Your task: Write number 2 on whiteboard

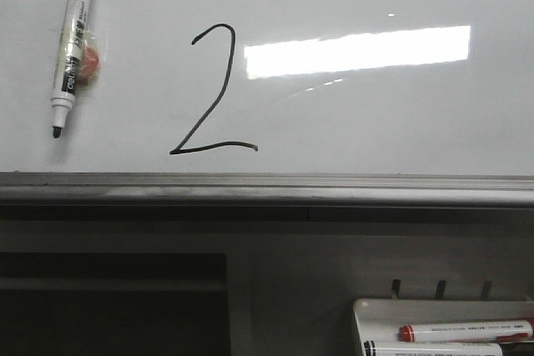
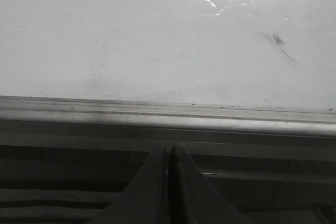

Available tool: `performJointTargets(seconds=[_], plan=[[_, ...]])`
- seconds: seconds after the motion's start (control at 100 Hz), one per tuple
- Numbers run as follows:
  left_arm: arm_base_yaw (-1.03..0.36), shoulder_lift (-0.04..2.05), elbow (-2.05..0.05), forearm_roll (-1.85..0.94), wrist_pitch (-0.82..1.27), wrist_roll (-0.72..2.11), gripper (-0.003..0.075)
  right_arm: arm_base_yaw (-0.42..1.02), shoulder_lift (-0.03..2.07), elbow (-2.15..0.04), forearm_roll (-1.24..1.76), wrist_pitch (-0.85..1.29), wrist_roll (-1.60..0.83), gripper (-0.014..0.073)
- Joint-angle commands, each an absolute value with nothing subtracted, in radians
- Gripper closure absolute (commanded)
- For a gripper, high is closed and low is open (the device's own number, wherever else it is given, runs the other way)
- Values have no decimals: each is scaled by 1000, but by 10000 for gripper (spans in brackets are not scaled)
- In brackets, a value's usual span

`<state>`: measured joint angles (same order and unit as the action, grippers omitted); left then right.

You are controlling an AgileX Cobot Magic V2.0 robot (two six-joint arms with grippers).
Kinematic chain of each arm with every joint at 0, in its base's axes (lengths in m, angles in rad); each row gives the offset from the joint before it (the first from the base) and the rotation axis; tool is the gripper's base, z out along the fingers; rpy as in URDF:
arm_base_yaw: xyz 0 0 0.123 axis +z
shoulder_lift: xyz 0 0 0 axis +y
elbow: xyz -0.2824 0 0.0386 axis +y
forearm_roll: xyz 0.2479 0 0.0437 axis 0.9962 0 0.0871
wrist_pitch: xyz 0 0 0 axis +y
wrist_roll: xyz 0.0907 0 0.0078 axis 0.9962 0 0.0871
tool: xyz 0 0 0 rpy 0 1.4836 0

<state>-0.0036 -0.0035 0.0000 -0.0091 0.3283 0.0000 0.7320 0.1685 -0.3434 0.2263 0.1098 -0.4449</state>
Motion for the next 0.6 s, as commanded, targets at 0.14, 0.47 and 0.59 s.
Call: performJointTargets(seconds=[0.14,0.47,0.59], plan=[[0,-32,12,-18,271,-11,741,675,178,-370,-248,-44,24,664],[0,-32,12,-18,271,-11,741,225,178,-366,-223,-28,24,664],[0,-32,12,-18,271,-11,741,80,178,-356,-223,-28,24,664]])
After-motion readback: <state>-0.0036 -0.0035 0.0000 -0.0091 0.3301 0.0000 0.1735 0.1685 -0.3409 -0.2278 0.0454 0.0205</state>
